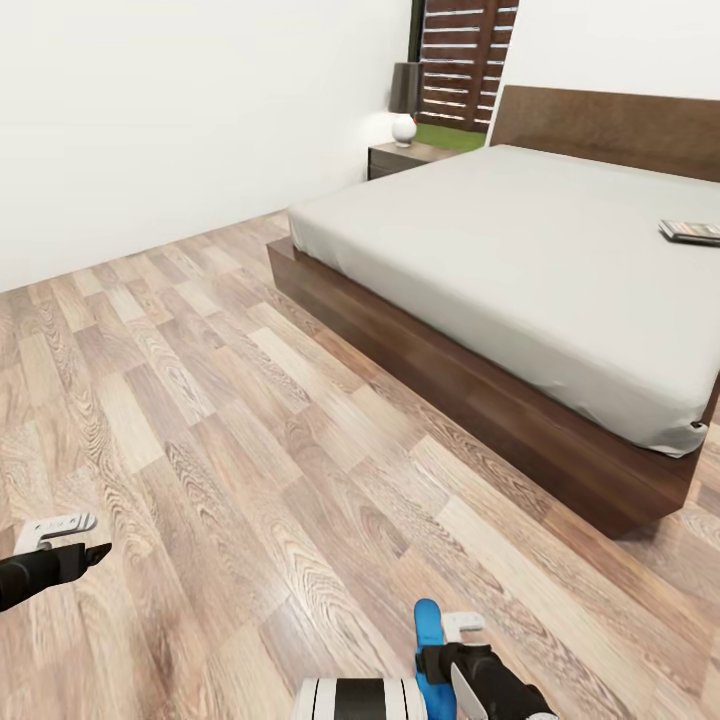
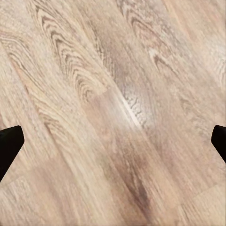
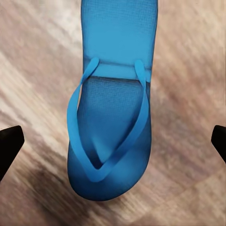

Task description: In the bedroom, move the book from the bed onto either nightstand, and place the two sandals side by side next to the bed.

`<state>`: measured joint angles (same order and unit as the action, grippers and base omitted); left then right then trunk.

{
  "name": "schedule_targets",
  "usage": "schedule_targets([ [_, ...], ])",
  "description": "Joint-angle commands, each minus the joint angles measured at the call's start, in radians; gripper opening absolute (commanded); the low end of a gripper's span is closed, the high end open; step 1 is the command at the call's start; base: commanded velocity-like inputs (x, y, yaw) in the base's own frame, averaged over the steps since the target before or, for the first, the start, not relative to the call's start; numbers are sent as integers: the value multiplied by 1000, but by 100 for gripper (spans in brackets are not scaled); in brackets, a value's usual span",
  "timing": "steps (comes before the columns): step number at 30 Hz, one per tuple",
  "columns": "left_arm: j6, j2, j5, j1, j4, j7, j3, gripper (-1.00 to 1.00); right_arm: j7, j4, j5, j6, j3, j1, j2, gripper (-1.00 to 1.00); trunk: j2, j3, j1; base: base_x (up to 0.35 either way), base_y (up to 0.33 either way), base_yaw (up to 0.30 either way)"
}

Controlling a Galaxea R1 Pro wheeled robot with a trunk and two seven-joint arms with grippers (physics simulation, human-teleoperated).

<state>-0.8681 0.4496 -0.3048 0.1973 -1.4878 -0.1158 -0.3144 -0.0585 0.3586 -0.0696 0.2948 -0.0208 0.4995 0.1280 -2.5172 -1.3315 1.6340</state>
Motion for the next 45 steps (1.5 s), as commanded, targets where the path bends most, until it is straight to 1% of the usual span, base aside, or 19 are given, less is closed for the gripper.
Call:
schedule_targets([
  [1,-5,0,6,1,-1,-8,-2,100,-1,2,-7,7,-2,0,1,100,-1,-5,0,0,0,0],
  [7,-5,1,6,1,-2,-8,-2,100,-1,2,-7,8,-2,4,1,100,-2,-28,3,0,0,0],
  [16,-5,1,6,1,-4,-8,-2,100,-1,-1,-7,9,-2,10,1,100,-2,-28,3,0,0,0],
  [23,-5,0,6,1,-8,-8,-2,100,-1,-6,-7,9,-2,16,1,100,-4,-55,6,0,0,0],
  [45,-10,1,6,1,-32,-8,-2,100,-1,-7,-7,9,-3,40,1,100,-4,-55,6,0,0,0],
])
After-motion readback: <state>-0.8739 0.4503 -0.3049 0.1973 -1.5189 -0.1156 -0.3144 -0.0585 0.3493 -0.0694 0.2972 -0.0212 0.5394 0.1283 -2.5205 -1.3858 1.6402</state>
